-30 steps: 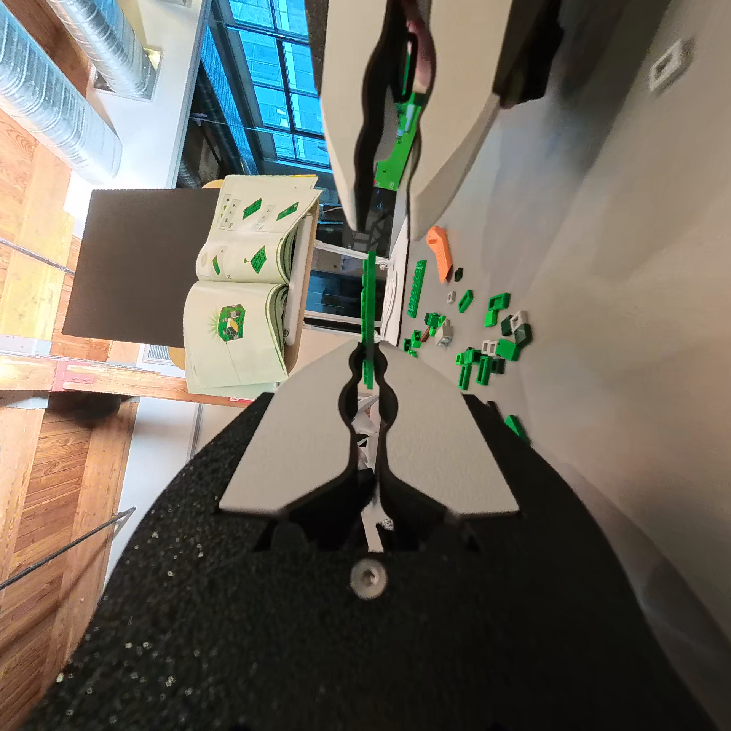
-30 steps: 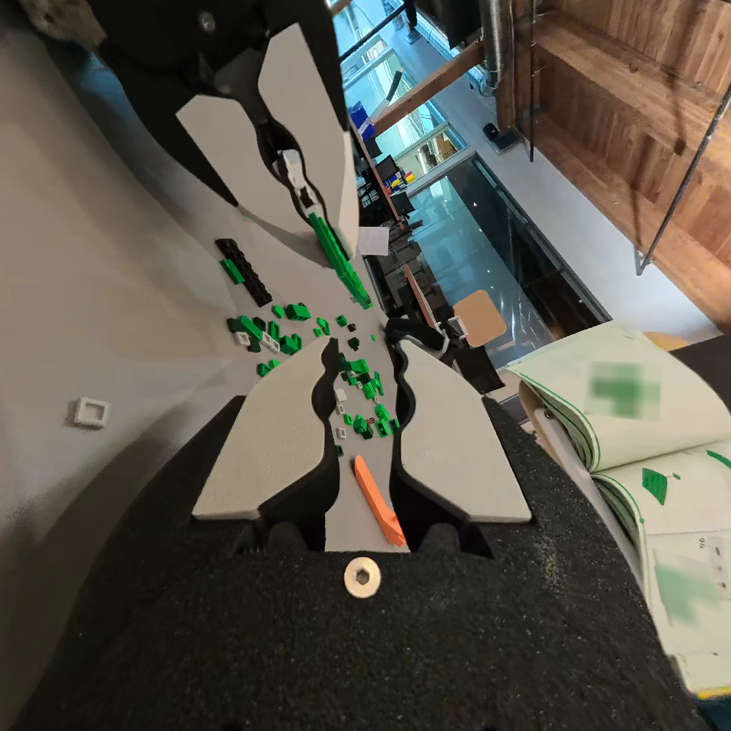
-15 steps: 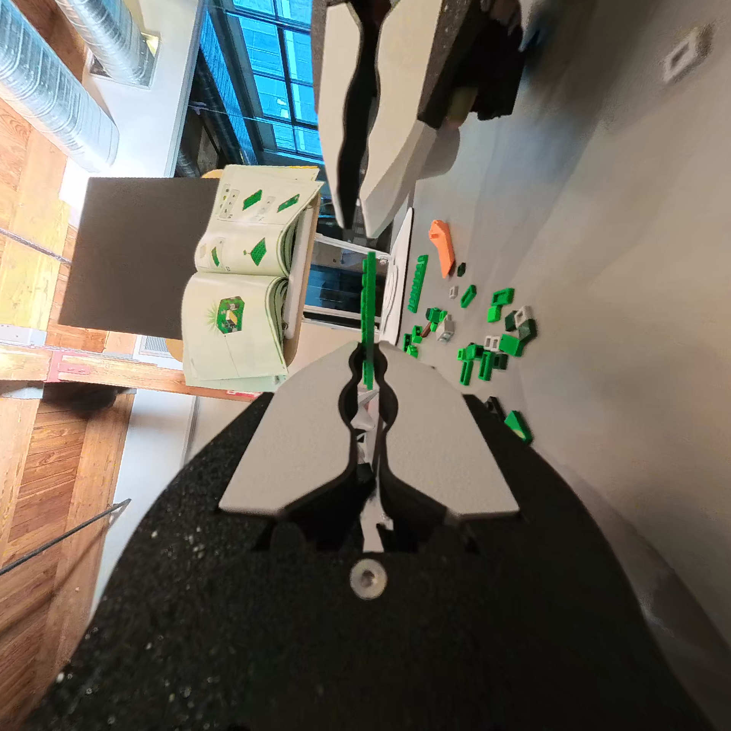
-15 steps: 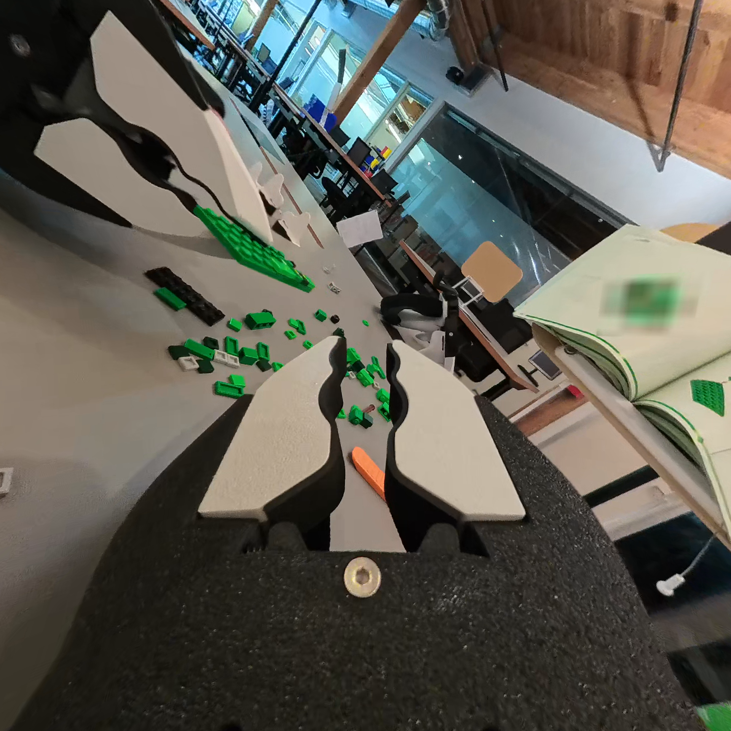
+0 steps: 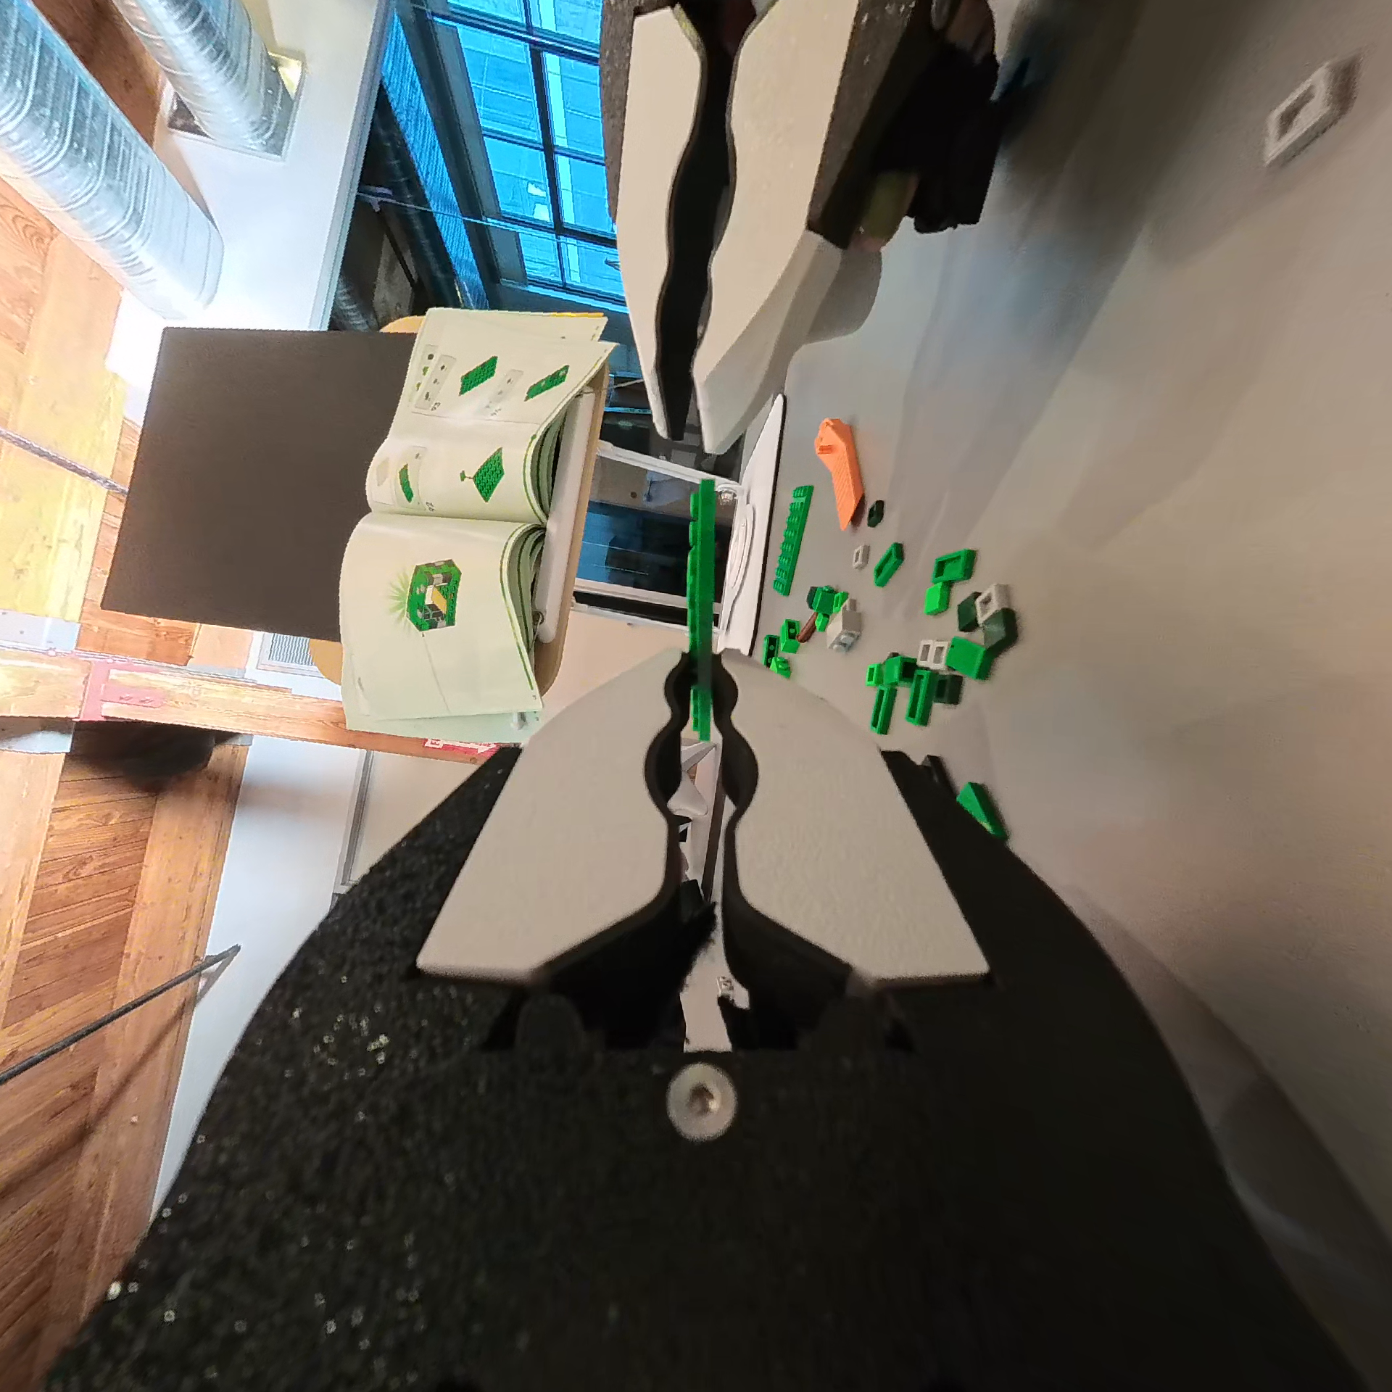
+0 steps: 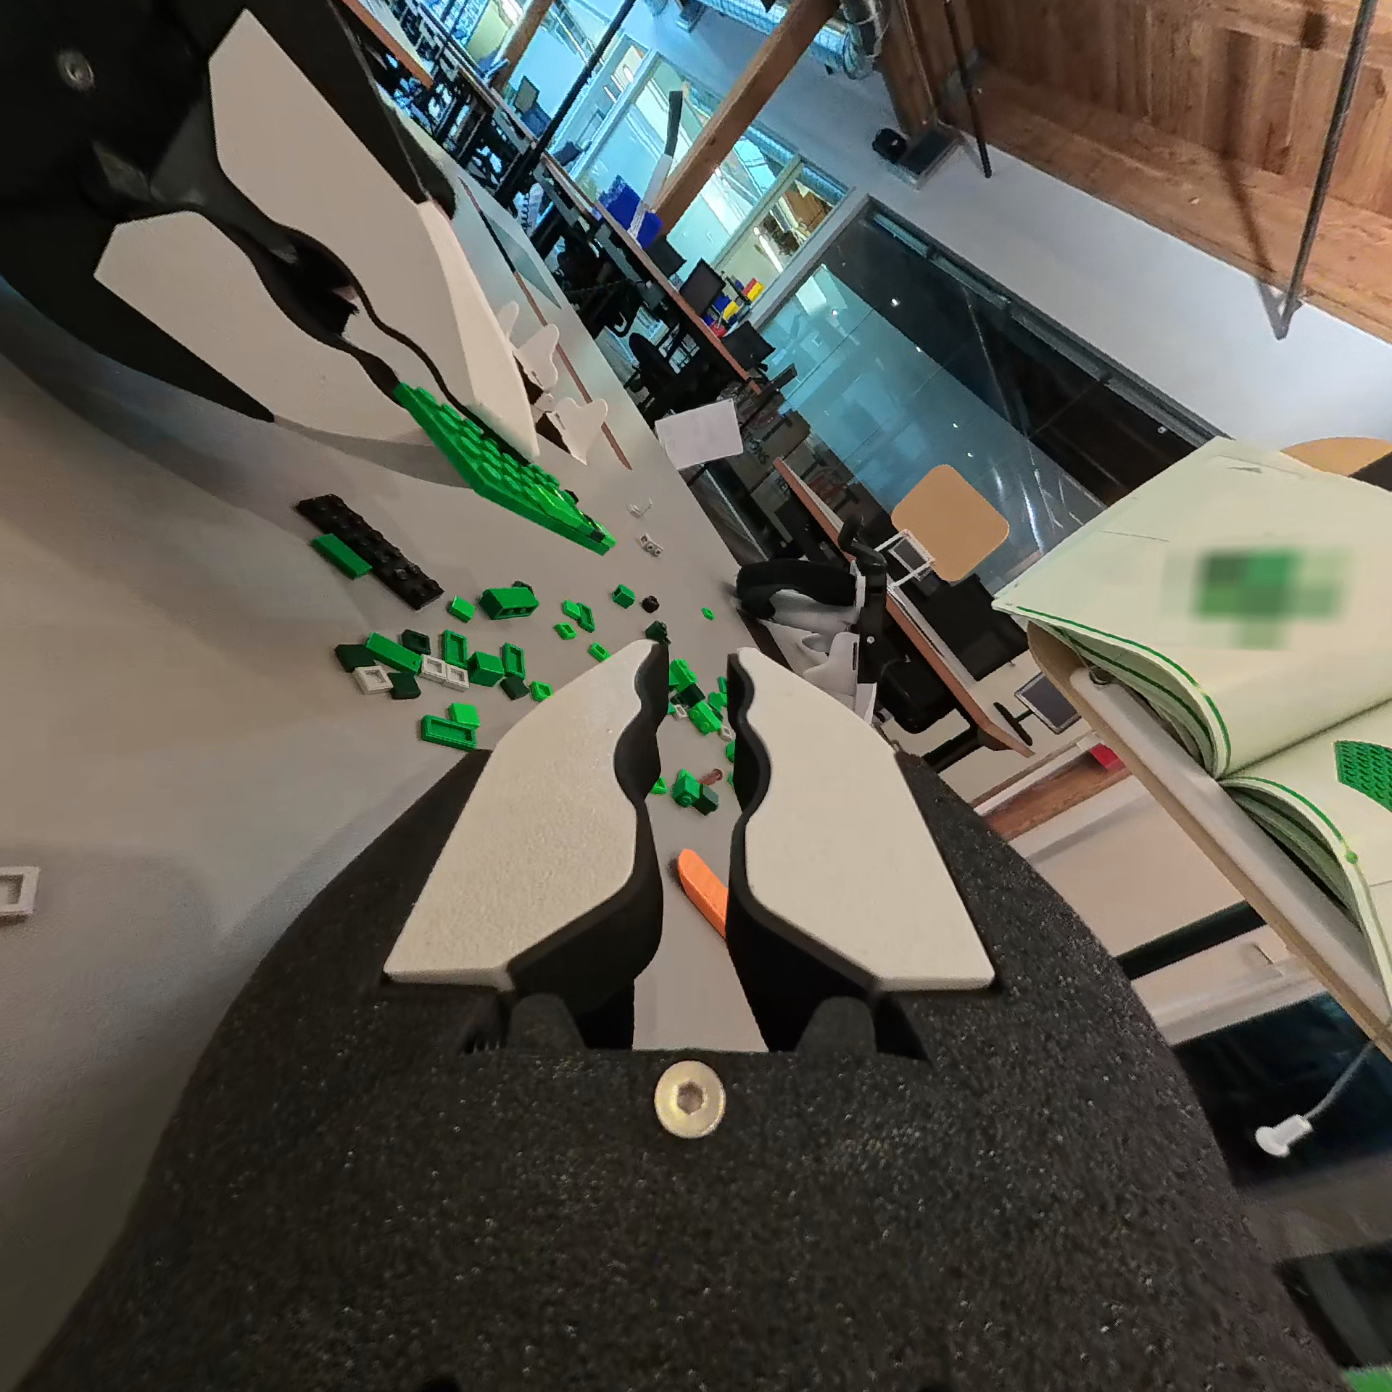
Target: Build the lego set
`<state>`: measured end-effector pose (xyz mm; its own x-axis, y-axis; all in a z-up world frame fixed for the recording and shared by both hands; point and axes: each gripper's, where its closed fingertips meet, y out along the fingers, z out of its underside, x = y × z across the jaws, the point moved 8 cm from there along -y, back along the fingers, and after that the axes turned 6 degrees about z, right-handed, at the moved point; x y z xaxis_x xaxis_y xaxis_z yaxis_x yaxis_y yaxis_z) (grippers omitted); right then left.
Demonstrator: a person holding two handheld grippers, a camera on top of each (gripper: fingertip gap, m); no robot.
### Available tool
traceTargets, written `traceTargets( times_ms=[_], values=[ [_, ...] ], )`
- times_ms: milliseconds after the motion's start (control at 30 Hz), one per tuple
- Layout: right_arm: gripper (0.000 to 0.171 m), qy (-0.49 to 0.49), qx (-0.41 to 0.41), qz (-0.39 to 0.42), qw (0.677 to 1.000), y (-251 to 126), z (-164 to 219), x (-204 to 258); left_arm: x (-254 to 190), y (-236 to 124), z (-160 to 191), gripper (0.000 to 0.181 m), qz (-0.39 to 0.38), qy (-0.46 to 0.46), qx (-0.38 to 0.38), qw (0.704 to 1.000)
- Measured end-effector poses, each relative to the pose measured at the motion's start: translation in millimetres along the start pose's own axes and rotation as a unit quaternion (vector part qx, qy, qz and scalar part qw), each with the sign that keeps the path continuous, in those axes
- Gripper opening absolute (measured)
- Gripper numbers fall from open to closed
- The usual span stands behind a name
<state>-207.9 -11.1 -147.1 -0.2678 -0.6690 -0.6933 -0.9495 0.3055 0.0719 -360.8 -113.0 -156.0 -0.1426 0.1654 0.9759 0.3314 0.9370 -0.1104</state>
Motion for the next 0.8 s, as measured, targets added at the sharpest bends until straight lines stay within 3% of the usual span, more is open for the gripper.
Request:
traceTargets(
  times_ms=[800],
  values=[
    [0.011,0.007,0.005,-0.010,1.000,1.2,1.9,1.1,-2.6,1.3,-0.2,0.004,0.006,0.005,0.004,1.000]
  ],
)
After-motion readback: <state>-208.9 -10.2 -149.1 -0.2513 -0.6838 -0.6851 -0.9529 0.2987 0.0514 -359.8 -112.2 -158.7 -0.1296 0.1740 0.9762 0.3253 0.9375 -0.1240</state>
